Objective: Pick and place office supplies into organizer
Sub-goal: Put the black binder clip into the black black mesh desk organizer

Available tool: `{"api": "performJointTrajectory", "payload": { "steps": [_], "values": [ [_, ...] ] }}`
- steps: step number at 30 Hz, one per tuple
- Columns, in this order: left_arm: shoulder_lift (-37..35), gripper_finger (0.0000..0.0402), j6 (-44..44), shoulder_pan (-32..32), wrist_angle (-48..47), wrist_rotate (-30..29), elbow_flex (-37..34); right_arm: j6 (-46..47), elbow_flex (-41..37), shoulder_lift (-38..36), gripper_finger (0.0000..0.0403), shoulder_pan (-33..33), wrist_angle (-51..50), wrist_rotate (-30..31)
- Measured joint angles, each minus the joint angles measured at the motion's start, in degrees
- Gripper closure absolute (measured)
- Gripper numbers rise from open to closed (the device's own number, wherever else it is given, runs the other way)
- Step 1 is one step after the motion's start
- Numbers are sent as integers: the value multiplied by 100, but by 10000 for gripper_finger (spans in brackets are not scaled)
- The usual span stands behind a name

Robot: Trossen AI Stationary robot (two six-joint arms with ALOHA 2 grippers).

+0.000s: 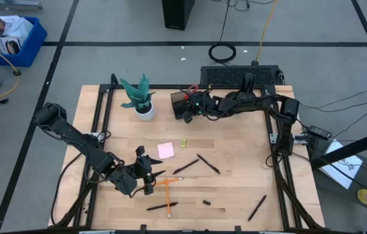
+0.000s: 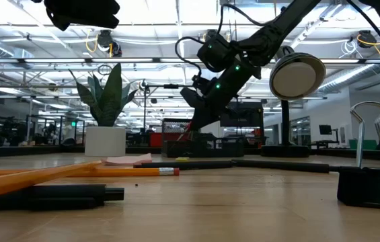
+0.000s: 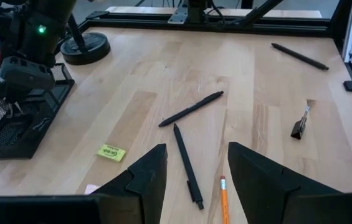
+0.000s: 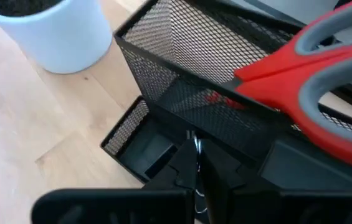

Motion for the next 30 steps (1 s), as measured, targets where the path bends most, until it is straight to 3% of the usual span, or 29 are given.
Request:
{"api": "performJointTrajectory", "payload": {
  "steps": [5,11,18,30],
  "values": [
    [10,224,-52,1,-29,-2,0,-96,0,-14,386,15,-11,29],
    [214,224,-82,1,23,-2,0,-216,4,-24,321,70,-15,226],
    [295,224,-112,16,74,-28,0,-230,4,-142,258,205,-178,-222],
    [295,224,-227,16,164,-22,0,-493,7,-1063,265,1603,-1960,-268]
  ]
}}
